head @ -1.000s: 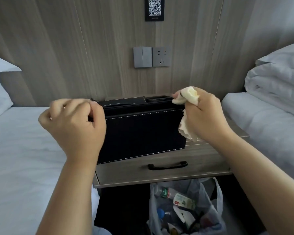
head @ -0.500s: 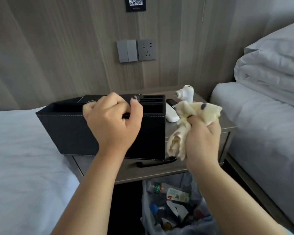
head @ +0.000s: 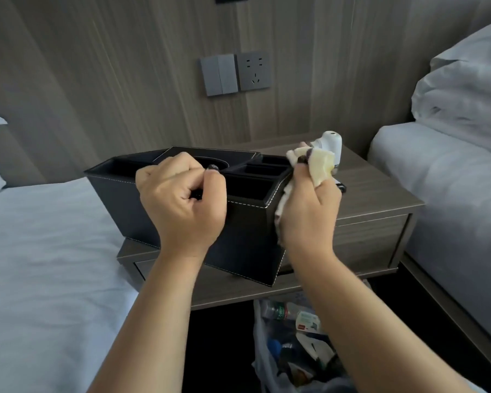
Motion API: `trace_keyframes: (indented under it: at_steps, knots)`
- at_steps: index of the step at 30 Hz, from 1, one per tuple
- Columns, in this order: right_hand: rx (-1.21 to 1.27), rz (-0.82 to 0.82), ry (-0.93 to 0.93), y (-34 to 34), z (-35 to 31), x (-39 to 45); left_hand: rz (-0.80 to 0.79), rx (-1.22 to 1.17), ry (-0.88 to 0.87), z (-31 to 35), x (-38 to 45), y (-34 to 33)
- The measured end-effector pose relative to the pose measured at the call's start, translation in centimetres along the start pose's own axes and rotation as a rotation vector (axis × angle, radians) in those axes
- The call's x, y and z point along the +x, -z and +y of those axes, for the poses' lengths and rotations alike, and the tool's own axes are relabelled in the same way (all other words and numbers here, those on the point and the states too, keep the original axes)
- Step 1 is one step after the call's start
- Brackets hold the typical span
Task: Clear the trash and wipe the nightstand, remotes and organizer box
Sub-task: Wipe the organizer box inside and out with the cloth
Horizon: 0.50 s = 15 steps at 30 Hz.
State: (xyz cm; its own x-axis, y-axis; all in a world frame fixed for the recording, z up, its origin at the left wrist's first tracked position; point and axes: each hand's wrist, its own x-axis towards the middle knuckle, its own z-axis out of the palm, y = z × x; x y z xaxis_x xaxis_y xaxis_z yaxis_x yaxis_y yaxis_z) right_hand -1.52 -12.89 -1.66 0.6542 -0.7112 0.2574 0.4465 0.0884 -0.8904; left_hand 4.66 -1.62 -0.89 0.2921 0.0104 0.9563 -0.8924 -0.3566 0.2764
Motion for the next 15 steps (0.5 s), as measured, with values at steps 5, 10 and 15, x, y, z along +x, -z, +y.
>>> trace_keyframes:
  at_steps: [5,10,15]
  knots:
    - [-0.105,-0.149,0.492,-1.3,0.8,-5.6,-0.014,-0.007,0.018,-0.9,0.2,0.9]
    - [-0.097,0.086,0.051,-0.1,2.1,1.6,-0.009,-0.024,0.065,-0.8,0.1,1.0]
    - [0.040,0.208,-0.126,0.8,4.5,2.5,0.014,-0.018,0.075,-0.8,0.0,0.9]
